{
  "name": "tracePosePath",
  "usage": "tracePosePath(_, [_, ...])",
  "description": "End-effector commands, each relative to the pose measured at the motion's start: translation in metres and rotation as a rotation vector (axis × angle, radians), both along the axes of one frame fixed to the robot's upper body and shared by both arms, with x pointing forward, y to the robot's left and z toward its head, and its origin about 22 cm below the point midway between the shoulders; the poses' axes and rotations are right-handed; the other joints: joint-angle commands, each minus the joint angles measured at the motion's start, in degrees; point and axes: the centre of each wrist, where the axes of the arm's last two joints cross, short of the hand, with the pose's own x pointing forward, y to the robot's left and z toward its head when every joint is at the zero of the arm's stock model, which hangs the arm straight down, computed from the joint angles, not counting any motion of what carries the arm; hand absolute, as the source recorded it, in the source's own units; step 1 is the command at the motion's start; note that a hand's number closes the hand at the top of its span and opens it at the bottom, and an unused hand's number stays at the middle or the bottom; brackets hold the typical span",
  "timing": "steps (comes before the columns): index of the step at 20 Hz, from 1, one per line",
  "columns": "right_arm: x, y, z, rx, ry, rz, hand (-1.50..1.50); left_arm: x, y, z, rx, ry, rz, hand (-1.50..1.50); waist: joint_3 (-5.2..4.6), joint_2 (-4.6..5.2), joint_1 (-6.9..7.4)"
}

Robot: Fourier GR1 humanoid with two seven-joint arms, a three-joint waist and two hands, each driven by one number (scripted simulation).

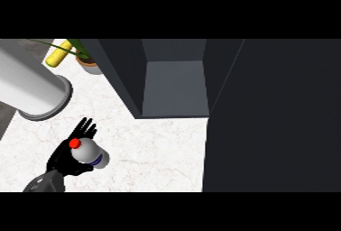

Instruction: Pick up the bottled water, place it into the cabinet and close the cabinet

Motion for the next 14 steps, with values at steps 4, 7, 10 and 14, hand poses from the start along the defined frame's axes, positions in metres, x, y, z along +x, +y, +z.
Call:
tracePosePath(4, [-0.004, 0.004, -0.011, 0.001, 0.020, 0.016, -1.50, 0.002, -0.040, -0.013, -0.163, -0.025, -0.136, -1.50, -0.67, 0.26, -0.29])
tracePosePath(7, [0.010, 0.001, -0.002, -0.001, 0.016, 0.006, -1.50, -0.003, -0.053, -0.019, -0.183, -0.037, -0.170, -1.50, -0.71, 0.47, 0.16])
tracePosePath(10, [0.003, 0.000, 0.000, -0.002, 0.007, 0.004, -1.50, 0.000, -0.040, -0.013, -0.168, -0.046, -0.183, 1.50, -0.67, 0.31, 0.12])
tracePosePath(14, [0.004, 0.003, 0.002, -0.015, 0.013, -0.001, -1.50, 0.004, -0.060, -0.014, -0.166, -0.060, -0.186, 1.50, -0.65, 0.28, 0.25])
